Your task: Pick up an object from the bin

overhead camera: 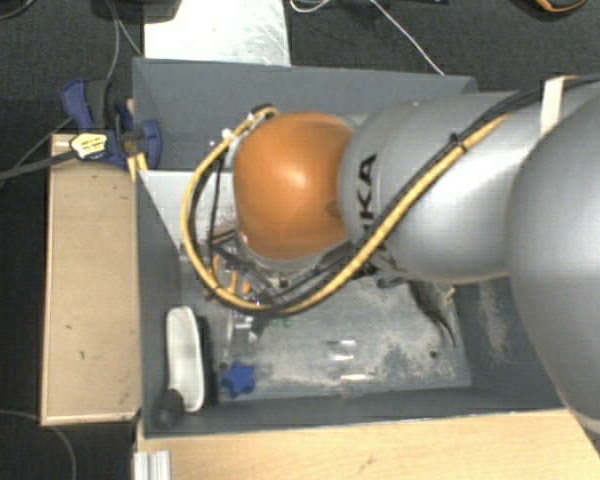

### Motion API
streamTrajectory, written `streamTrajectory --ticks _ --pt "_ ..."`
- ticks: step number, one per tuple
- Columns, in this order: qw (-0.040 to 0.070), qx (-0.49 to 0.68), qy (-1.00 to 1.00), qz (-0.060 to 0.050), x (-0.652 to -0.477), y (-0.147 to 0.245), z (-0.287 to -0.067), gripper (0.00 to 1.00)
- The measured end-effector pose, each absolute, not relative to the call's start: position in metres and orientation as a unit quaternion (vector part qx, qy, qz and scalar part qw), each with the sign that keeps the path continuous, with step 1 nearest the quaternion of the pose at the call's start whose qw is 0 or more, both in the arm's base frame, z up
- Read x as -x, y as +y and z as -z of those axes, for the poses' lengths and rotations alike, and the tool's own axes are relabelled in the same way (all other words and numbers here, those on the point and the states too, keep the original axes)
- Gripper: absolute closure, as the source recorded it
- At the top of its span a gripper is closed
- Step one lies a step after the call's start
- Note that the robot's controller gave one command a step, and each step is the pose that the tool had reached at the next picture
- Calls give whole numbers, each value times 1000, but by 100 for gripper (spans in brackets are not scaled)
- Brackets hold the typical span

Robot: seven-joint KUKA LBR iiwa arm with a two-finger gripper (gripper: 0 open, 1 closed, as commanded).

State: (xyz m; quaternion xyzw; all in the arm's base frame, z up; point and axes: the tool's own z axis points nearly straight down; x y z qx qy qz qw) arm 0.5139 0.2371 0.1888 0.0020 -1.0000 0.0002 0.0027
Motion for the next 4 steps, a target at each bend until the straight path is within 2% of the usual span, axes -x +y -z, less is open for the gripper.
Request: streamTrajectory --ticks 1,2,3,4 --pt "-1 2 -1000 1 -516 236 -194 0" --pt "1 21 -1000 0 -589 224 -159 0" --pt "-1 -27 -1000 1 -590 226 -144 0" --pt "0 70 -998 1 -592 213 -112 0"
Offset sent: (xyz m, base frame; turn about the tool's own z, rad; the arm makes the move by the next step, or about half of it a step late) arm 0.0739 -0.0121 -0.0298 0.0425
